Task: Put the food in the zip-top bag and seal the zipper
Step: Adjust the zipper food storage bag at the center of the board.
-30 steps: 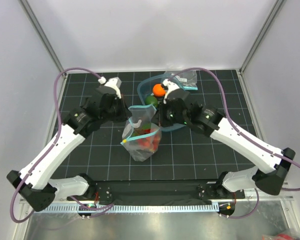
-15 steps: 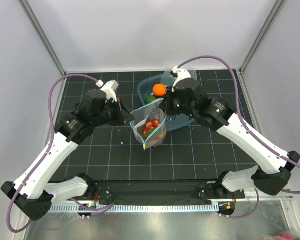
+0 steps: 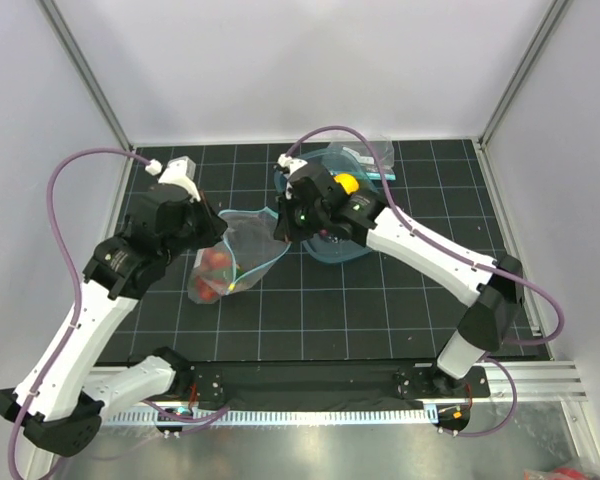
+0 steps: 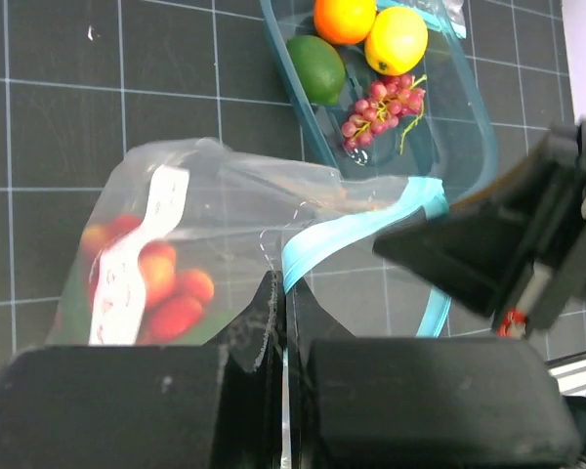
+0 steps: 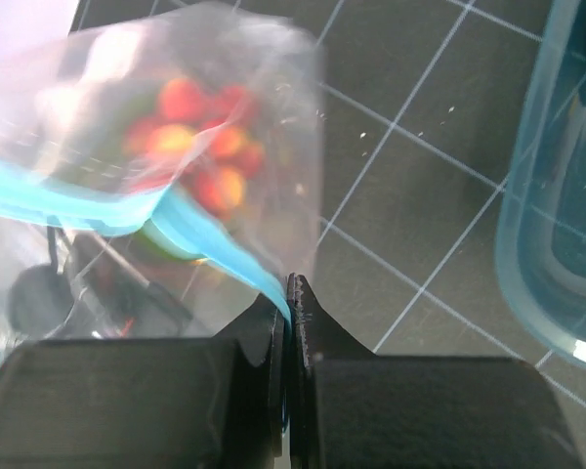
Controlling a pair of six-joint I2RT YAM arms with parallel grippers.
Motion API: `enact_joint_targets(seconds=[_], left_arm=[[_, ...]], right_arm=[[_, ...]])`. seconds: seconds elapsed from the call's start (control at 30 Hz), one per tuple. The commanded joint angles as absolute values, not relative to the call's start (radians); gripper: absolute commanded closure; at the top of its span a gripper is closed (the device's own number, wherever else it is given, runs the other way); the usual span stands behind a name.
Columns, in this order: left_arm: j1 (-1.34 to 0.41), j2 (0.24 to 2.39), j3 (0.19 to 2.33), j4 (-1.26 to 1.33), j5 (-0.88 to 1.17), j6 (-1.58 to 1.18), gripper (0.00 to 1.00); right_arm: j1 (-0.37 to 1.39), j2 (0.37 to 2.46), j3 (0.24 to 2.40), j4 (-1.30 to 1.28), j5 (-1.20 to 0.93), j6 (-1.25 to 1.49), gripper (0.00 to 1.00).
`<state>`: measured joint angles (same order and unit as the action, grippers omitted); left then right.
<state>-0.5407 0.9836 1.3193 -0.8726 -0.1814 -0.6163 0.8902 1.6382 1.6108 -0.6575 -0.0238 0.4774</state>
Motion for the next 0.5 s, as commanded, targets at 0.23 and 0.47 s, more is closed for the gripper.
enact_joint_targets(seconds=[0.23,0.47], left_arm=[[-0.537,1.155,1.362,-0.77,-0.183,-0.545,1.0],[-0.528,1.368,1.52,-0.799,-0.273,-0.505,1.0]], right_arm=[[0.701,1.787,1.798,-0.612,-0.222,0.413,0.78],[0.641,1.806,1.803,-0.526,-0.304,0.423,0.35]])
